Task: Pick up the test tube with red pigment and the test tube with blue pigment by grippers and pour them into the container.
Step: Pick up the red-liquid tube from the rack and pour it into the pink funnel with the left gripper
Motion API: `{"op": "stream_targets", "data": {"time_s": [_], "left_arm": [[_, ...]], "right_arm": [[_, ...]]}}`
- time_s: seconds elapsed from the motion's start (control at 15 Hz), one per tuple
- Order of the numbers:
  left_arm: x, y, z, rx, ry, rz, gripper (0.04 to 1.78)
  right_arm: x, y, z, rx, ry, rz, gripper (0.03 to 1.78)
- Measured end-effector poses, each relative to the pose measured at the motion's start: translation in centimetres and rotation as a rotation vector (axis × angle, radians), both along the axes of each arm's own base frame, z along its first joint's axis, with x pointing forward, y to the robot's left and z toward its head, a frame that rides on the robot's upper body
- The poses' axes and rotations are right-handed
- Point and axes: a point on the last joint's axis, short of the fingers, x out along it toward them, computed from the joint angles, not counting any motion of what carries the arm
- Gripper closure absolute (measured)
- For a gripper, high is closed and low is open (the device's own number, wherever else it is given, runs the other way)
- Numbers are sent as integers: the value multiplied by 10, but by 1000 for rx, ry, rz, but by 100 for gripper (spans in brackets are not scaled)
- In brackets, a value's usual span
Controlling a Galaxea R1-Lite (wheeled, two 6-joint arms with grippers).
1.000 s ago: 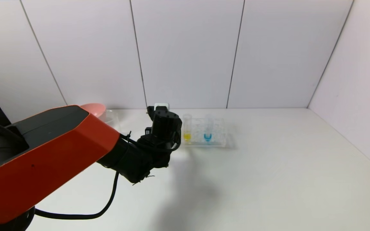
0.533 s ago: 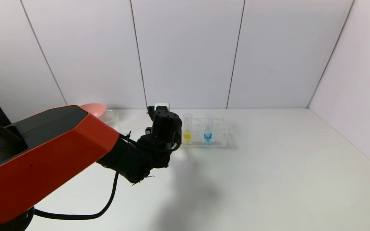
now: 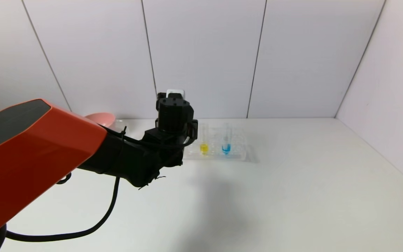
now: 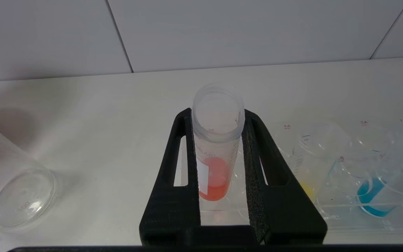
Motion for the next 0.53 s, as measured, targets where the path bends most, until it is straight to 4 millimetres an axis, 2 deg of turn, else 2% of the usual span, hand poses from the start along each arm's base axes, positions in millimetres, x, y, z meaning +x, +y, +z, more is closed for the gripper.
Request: {"op": "stream_targets", "data": {"time_s": [0.53], "left_arm": [[-4, 2, 15, -20, -28, -7, 143]], "right_arm": [[0, 0, 0, 0, 0, 0, 4]]}}
